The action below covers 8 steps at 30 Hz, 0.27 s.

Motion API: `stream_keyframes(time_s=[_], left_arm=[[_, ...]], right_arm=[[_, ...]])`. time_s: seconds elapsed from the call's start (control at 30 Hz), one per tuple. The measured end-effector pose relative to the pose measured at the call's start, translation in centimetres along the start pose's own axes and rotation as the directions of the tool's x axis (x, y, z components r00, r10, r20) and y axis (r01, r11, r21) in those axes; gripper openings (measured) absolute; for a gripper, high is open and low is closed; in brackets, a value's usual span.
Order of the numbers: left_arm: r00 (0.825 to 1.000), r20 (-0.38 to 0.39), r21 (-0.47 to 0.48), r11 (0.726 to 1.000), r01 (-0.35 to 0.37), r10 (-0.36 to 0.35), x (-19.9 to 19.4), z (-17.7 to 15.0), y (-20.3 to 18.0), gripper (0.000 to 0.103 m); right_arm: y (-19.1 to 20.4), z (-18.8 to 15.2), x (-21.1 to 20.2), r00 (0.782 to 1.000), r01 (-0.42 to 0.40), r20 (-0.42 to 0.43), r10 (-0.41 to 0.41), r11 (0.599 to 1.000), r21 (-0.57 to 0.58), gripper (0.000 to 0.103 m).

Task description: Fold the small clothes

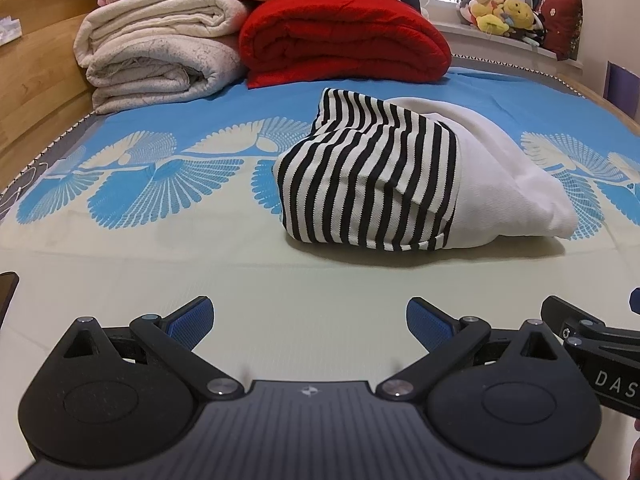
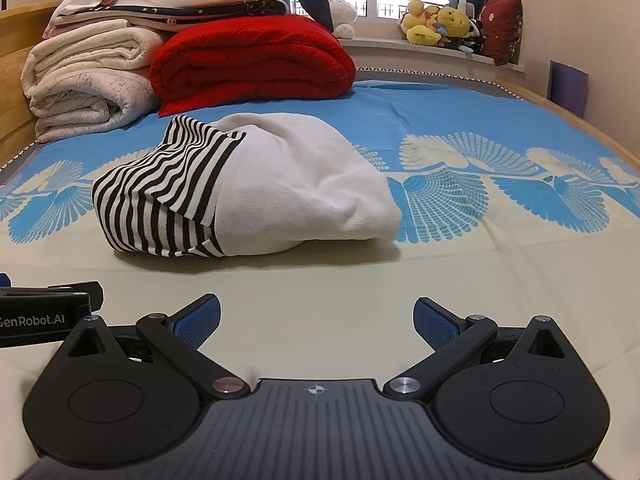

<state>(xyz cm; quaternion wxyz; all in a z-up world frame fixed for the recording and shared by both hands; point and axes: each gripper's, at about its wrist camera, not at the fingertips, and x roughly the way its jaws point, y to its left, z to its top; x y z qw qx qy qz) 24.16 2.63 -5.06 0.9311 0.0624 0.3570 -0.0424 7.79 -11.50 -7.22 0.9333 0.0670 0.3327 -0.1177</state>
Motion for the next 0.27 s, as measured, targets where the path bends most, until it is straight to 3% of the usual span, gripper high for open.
stream_keyframes(time_s=[0.27], left_arm=[[1.000,-0.002,0.022,1.000,-0.023,0.023,-0.05,-0.17,-0.30,0.103]], right_arm=[[0.02,0.00,-0.07,1.000,-0.011,-0.002,0.011,1.000,-0.003,0.102]])
